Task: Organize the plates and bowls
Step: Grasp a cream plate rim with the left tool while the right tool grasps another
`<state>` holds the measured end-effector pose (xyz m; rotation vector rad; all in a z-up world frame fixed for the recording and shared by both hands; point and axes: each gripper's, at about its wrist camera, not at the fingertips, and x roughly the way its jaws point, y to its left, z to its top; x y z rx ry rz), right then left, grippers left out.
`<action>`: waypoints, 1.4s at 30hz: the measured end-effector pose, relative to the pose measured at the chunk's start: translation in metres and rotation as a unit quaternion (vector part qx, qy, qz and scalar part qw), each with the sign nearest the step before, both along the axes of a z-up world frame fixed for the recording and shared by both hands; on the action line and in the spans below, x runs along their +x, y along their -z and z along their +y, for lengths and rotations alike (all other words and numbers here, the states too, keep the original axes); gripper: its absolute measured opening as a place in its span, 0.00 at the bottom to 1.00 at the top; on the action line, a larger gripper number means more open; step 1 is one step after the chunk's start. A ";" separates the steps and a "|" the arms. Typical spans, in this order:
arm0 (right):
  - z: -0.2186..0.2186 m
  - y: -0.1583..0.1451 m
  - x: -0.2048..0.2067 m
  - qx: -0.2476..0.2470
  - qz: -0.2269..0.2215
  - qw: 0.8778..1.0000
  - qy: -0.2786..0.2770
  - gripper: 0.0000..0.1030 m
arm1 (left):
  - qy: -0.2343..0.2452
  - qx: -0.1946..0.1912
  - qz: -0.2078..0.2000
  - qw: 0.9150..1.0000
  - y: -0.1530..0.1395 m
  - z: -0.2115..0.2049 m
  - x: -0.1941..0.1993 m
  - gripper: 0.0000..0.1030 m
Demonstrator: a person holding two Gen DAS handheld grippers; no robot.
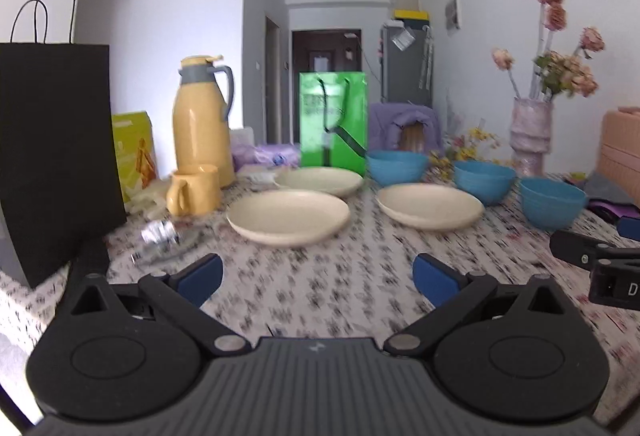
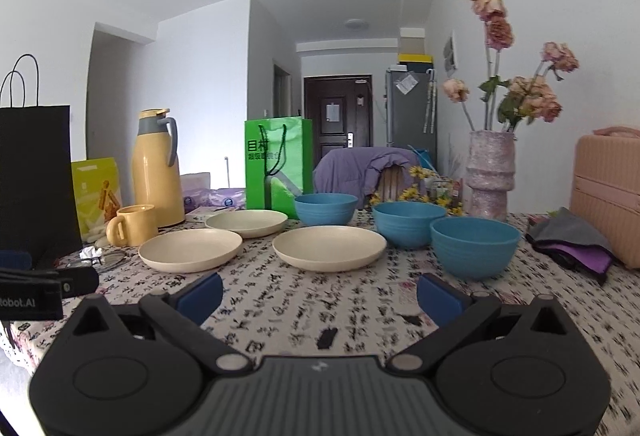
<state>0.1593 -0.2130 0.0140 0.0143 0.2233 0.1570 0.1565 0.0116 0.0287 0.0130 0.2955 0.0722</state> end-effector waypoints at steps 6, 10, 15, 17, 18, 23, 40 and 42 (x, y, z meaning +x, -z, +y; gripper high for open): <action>0.029 -0.010 0.080 -0.006 0.037 0.997 -0.064 1.00 | 0.002 0.014 -0.006 1.000 -0.005 0.029 0.058 1.00; 0.057 -0.008 0.142 0.001 0.083 0.990 -0.118 1.00 | -0.002 0.012 -0.015 1.000 -0.010 0.059 0.106 1.00; 0.092 0.002 0.216 0.036 0.143 0.975 -0.167 1.00 | 0.017 0.015 0.029 0.999 -0.012 0.099 0.180 1.00; 0.108 0.007 0.243 0.036 0.165 0.971 -0.166 1.00 | -0.002 0.004 0.049 0.999 -0.009 0.115 0.211 1.00; 0.115 0.010 0.255 0.036 0.172 0.972 -0.159 1.00 | -0.010 0.001 0.059 0.998 -0.007 0.120 0.225 1.00; 0.146 0.025 0.302 0.021 0.199 0.969 -0.147 0.91 | -0.006 -0.010 0.121 0.993 0.011 0.145 0.289 0.78; 0.154 0.054 0.332 0.016 0.253 0.962 -0.105 0.14 | -0.001 -0.045 0.224 0.974 0.044 0.162 0.329 0.12; 0.152 0.048 0.324 0.014 0.247 0.963 -0.105 0.13 | 0.001 -0.039 0.219 0.975 0.039 0.158 0.319 0.12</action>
